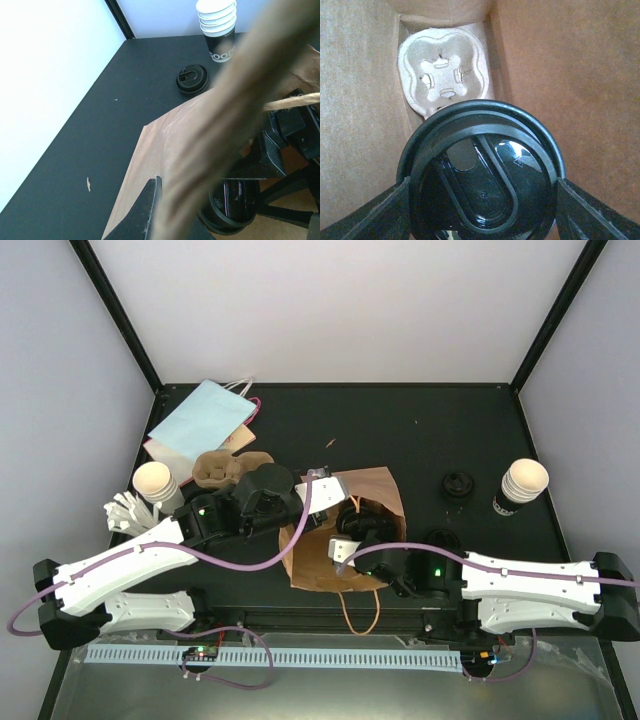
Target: Pack the takeout coffee
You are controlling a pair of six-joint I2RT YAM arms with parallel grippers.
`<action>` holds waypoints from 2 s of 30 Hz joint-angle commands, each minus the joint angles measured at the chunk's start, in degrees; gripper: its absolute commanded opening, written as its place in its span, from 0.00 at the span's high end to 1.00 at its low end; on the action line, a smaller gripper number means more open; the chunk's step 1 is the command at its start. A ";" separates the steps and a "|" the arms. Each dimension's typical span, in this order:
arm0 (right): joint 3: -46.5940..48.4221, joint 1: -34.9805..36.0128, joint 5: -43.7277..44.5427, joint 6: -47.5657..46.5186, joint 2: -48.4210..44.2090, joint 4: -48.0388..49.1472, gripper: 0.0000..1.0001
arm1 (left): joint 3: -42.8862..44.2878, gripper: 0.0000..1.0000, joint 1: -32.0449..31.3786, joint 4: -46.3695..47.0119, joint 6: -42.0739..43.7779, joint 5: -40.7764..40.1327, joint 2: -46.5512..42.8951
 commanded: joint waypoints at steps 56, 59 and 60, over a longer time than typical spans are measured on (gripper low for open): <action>3.49 -5.65 -8.54 1.84 13.29 2.56 0.56 | 3.20 0.98 -1.83 1.02 -1.82 1.23 2.25; 3.23 -6.25 -8.24 1.52 14.82 4.04 0.57 | 3.17 0.98 -1.83 1.11 -2.19 1.93 2.30; 3.26 -6.38 -8.23 1.67 15.21 4.24 0.57 | 3.17 0.98 -1.83 1.11 -2.28 2.15 2.28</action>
